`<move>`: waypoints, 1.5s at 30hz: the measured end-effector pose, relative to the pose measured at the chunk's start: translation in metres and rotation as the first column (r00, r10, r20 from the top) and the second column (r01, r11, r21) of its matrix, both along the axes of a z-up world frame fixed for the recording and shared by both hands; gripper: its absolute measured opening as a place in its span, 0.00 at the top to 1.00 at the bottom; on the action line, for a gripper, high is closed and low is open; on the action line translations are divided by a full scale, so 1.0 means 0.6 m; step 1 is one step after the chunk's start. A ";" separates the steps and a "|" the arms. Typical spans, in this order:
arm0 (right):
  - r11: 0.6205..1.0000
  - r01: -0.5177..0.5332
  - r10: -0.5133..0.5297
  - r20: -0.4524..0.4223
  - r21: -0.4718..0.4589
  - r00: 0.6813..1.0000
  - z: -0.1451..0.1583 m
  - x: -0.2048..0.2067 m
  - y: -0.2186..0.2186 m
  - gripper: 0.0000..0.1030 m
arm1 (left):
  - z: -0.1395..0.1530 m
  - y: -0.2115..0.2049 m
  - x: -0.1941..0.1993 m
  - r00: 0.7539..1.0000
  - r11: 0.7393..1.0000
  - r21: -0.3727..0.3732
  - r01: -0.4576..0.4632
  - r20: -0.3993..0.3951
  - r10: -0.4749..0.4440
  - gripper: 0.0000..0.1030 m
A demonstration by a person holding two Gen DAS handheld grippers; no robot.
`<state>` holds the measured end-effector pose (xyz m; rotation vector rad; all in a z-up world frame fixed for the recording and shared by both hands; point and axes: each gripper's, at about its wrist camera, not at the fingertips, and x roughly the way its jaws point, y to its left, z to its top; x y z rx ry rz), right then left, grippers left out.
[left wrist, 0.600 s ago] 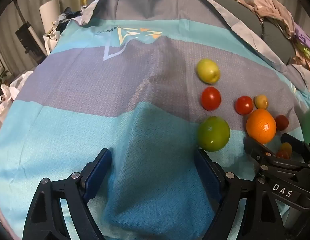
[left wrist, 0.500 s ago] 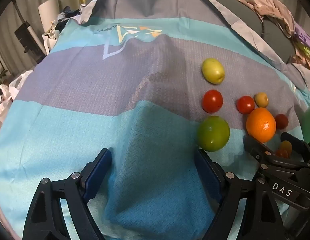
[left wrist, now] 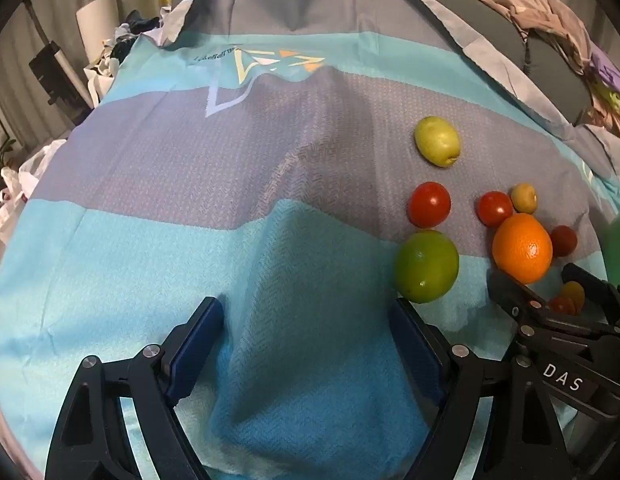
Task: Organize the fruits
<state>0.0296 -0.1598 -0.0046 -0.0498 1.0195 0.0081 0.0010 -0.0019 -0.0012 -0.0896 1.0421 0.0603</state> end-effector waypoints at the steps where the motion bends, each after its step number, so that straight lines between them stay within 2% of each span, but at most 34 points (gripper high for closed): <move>1: 1.000 0.005 -0.004 -0.004 0.002 1.000 0.000 0.001 0.001 0.00 | 0.000 0.000 0.000 1.000 1.000 0.000 -0.001 0.001 0.001 0.18; 15: 0.999 0.042 -0.041 0.002 -0.004 0.999 -0.002 -0.002 0.006 0.00 | 0.003 -0.002 -0.003 1.000 1.000 0.000 0.003 -0.008 -0.003 0.18; 17: 0.999 0.043 -0.043 -0.004 -0.004 0.999 -0.002 -0.002 0.007 0.00 | 0.008 0.000 -0.005 1.000 1.000 -0.013 0.003 -0.010 -0.003 0.21; 19: 1.000 0.018 -0.018 -0.008 0.002 1.000 -0.001 -0.005 0.005 0.00 | 0.019 0.003 -0.009 1.000 0.999 -0.041 0.005 -0.002 -0.005 0.22; 22: 0.997 -0.078 0.078 -0.025 0.010 0.997 0.007 -0.022 0.008 0.01 | 0.047 0.004 -0.017 0.999 0.995 -0.094 0.020 0.041 -0.016 0.22; 24: 0.991 -0.111 0.110 0.019 0.079 0.994 0.034 -0.040 -0.004 0.02 | 0.073 0.002 -0.027 0.996 0.993 -0.117 0.034 0.089 -0.023 0.22; 26: 0.980 -0.129 0.114 0.103 0.151 0.988 0.076 -0.062 -0.021 0.01 | 0.101 0.000 -0.039 0.988 0.988 -0.142 0.056 0.149 -0.034 0.22; 30: 0.948 -0.280 0.243 0.224 0.152 0.944 0.146 -0.100 -0.021 0.00 | 0.135 0.002 -0.055 0.974 0.973 -0.208 0.103 0.219 -0.056 0.22; 32: 0.942 -0.307 0.266 0.259 0.136 0.929 0.165 -0.110 -0.019 0.00 | 0.141 -0.004 -0.056 0.970 0.973 -0.198 0.119 0.233 -0.071 0.22; 34: 0.937 -0.311 0.267 0.251 0.157 0.930 0.171 -0.100 -0.023 0.00 | 0.140 -0.012 -0.054 0.968 0.970 -0.202 0.136 0.234 -0.087 0.23; 37: 0.924 -0.278 0.222 0.226 0.262 0.949 0.171 -0.082 -0.043 0.01 | 0.136 -0.025 -0.052 0.969 0.967 -0.198 0.162 0.219 -0.118 0.24; 40: 0.922 -0.212 0.149 0.207 0.323 0.967 0.166 -0.065 -0.061 0.08 | 0.129 -0.031 -0.055 0.968 0.966 -0.184 0.184 0.203 -0.146 0.24; 41: 0.925 -0.185 0.113 0.225 0.331 0.968 0.164 -0.067 -0.071 0.13 | 0.131 -0.033 -0.057 0.967 0.964 -0.186 0.187 0.205 -0.148 0.24; 45: 0.912 -0.147 0.048 0.255 0.384 0.966 0.171 -0.077 -0.091 0.11 | 0.132 -0.041 -0.049 0.967 0.961 -0.182 0.207 0.188 -0.172 0.24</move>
